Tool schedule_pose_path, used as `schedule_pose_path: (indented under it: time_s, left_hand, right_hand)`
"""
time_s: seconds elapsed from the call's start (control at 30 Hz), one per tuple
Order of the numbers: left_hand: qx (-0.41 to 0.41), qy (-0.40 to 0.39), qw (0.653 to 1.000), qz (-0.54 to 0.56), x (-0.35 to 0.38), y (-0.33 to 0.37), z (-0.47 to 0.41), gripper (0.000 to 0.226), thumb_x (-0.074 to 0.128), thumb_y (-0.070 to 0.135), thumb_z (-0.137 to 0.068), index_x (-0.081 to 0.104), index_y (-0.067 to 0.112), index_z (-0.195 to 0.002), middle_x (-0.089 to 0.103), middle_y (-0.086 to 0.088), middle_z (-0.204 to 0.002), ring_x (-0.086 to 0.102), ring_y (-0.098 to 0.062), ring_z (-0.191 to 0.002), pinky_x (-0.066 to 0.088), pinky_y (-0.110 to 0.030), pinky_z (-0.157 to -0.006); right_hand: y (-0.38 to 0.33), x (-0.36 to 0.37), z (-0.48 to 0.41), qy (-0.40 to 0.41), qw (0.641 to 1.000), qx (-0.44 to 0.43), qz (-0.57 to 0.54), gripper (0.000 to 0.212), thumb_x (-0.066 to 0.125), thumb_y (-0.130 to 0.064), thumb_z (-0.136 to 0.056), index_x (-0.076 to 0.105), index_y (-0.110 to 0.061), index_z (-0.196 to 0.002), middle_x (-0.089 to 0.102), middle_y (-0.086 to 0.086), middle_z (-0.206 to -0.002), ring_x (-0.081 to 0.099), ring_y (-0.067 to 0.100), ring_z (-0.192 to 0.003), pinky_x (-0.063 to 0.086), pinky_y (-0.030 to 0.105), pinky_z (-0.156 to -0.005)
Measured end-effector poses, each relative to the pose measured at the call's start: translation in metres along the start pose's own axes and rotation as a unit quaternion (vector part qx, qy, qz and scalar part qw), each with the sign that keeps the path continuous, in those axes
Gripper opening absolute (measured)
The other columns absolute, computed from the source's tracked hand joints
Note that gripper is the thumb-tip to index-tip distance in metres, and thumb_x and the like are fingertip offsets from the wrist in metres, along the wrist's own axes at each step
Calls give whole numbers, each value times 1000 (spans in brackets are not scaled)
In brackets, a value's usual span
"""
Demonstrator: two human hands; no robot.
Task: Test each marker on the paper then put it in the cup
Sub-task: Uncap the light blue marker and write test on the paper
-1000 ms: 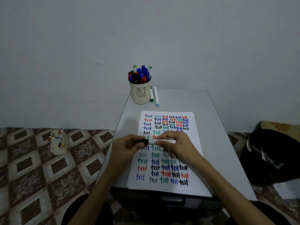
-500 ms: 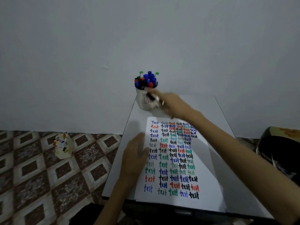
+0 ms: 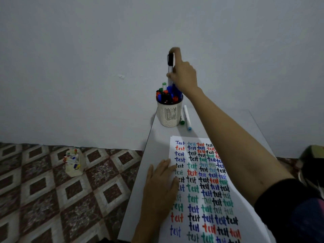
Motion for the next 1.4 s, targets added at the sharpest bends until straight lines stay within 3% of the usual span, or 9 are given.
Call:
schedule_pose_path:
  time_s: [0.17,0.3,0.43,0.6,0.67,0.77,1.03,1.2,1.4]
  left_hand:
    - [5,3,1000,-1,1,-1,0,58,28,52,-87,52,24,-131,40,9,-144,28,-1,-136,5,-33,-119]
    - [4,6,1000,-3,1,-1,1,57,29,52,-86,53,24,-130,41,9,-143,29,-1,-135,6,-34,-119]
    - [5,10,1000,-2,0,-1,1,56,30,52,-87,53,24,-130,42,9,-143,30,-1,-134,6,-32,-119]
    - [4,9,1000,9,0,0,0,58,30,53,-85,53,23,-129,41,10,-143,29,1,-134,7,-34,-119]
    - [6,9,1000,16,-1,0,0,59,30,53,-85,54,22,-129,42,9,-143,30,0,-134,5,-32,-119]
    - [5,11,1000,26,-1,0,0,59,33,52,-83,56,20,-127,44,6,-142,33,-3,-133,5,-32,-118]
    - [4,8,1000,29,-1,-2,-1,47,46,38,-85,56,19,-127,45,5,-141,33,0,-131,3,-31,-118]
    - [0,9,999,43,-3,2,0,48,46,38,-84,56,17,-126,48,3,-138,38,-8,-131,4,-30,-117]
    - [31,55,997,54,-22,25,4,56,54,50,-87,47,18,-131,48,12,-127,31,9,-118,18,-35,-115]
  right_hand:
    - [14,28,15,-81,997,-3,-14,18,52,-21,-95,61,-10,-106,69,8,-96,61,28,-90,39,28,-76]
    - [17,15,8,-87,995,3,-42,36,43,-30,-98,72,-8,-100,66,12,-110,55,27,-106,41,37,-94]
    - [69,3,29,-44,979,119,-159,38,38,-8,-94,61,-12,-124,61,10,-126,56,23,-113,44,33,-94]
    - [116,69,112,-312,932,178,-55,26,61,-20,-89,64,-14,-115,58,13,-129,54,30,-116,41,41,-101]
    - [120,80,136,-336,921,191,-52,30,71,-25,-81,63,-22,-110,59,12,-124,56,27,-104,45,34,-88]
    - [119,79,149,-286,939,189,-25,40,74,-23,-76,59,-21,-113,60,9,-110,55,22,-86,41,28,-66]
    - [136,11,163,-30,959,268,-84,25,62,-17,-86,61,-6,-109,63,14,-101,58,24,-81,44,29,-61]
    - [131,-54,211,145,870,322,-345,11,59,-15,-93,63,-5,-95,65,11,-84,61,15,-65,56,22,-61]
    - [87,-66,290,78,773,342,-528,24,56,-15,-96,61,7,-104,60,10,-78,63,14,-62,57,23,-57]
Point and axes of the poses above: each hand's wrist, its own z-axis away from the middle knuckle, its own x-axis out of the palm, y = z × x, the point moved 10 cm from there along -z, towards the middle knuckle
